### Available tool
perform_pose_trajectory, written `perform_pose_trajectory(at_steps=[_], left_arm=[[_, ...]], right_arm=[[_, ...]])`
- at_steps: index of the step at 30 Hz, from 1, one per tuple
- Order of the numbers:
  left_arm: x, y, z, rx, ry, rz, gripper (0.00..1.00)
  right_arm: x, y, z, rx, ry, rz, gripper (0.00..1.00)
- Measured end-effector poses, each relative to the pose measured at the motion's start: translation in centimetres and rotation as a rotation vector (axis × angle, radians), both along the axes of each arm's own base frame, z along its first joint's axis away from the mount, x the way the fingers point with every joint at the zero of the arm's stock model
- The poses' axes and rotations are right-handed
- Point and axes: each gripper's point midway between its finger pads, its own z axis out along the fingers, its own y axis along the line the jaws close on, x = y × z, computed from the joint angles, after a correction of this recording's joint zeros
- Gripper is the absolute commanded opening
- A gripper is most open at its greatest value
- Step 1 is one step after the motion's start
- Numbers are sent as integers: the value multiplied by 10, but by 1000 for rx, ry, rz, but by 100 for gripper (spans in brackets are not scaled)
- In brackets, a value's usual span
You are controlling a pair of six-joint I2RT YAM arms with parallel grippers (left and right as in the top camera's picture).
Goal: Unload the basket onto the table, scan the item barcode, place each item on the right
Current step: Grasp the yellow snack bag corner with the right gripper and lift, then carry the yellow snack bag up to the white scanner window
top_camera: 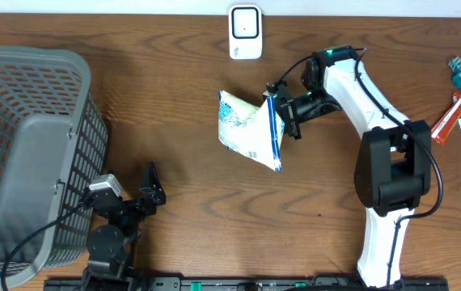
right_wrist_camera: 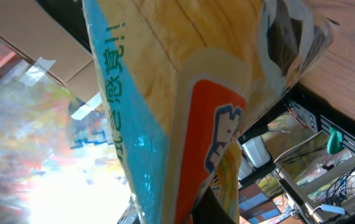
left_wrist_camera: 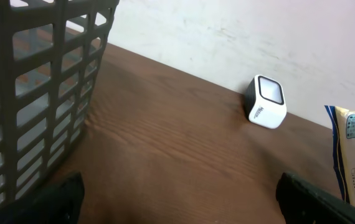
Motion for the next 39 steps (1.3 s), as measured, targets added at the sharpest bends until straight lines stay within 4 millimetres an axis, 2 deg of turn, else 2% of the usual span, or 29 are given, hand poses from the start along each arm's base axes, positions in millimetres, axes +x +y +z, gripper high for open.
perform_pose_trajectory(at_steps=[11,16,22,26,33,36,39], left_arm=[[0,0,0,0,0,0,98],[0,0,0,0,0,0,98],[0,0,0,0,0,0,98],[0,0,0,0,0,0,98],[0,0,0,0,0,1,98],[0,0,0,0,0,0,98],[0,0,0,0,0,1,98]], right_arm=[[-1,-1,-3,-17,-8,11,1],[6,-1,-15,-31,-112,29,2],[30,-1,-49,-114,-399,78,2],[50,-5,-78,-247,-576,118,2],[89,-33,-119,-572,-744,131,1],[103,-48,-120,-693,-806,117,1],[116,-60,-99,-786,-898,82,1]])
